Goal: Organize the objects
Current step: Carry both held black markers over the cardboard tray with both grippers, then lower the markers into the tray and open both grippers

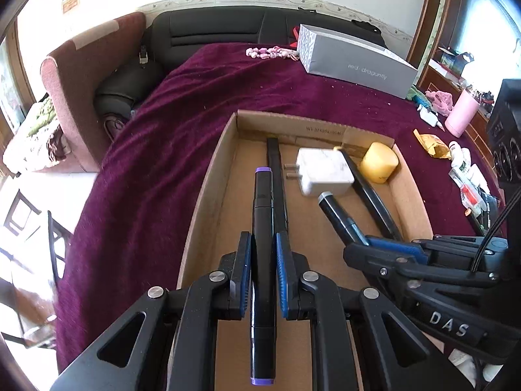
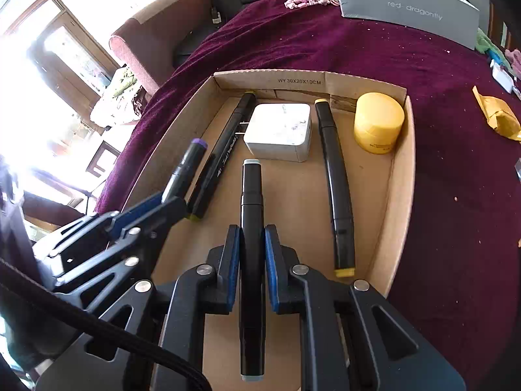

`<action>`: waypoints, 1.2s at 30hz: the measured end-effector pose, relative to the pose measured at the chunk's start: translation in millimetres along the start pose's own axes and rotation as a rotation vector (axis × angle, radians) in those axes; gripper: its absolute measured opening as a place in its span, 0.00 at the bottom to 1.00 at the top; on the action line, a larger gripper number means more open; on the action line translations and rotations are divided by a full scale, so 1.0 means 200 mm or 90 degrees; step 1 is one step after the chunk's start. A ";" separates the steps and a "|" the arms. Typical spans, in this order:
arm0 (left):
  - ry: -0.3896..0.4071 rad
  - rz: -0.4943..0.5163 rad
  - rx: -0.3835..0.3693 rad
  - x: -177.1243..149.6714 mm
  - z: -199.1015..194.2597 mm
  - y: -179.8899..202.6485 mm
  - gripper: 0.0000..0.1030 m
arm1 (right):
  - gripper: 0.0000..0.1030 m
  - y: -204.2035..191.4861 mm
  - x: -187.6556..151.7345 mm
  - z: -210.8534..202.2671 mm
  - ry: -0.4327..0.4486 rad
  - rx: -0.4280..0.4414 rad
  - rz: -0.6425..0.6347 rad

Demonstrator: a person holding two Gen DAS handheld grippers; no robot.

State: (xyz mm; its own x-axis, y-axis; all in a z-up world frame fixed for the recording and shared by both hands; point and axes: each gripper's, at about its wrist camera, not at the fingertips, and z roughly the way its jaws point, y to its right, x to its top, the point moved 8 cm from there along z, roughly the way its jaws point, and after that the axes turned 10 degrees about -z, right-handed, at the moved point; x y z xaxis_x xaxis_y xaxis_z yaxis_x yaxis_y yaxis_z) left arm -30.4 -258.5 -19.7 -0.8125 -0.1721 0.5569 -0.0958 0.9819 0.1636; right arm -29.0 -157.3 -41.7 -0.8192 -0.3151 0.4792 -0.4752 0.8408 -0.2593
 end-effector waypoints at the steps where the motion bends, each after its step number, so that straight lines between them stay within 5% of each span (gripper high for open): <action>1: 0.000 0.008 0.008 0.02 0.00 0.00 0.11 | 0.13 0.00 0.01 0.00 0.000 -0.001 -0.002; 13: -0.080 0.016 0.018 0.09 0.27 -0.02 0.11 | 0.13 -0.01 0.07 0.09 -0.020 0.007 0.017; 36: -0.064 -0.010 0.015 0.13 0.27 -0.05 0.11 | 0.14 0.00 0.11 0.14 -0.007 -0.001 0.030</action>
State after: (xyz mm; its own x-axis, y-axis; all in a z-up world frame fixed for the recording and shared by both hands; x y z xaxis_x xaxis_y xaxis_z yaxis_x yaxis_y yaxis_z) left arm -80.9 -267.9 -50.4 -0.8642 -0.1803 0.4698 -0.1217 0.9808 0.1526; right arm -55.9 -175.7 -55.4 -0.8442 -0.2793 0.4575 -0.4352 0.8554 -0.2808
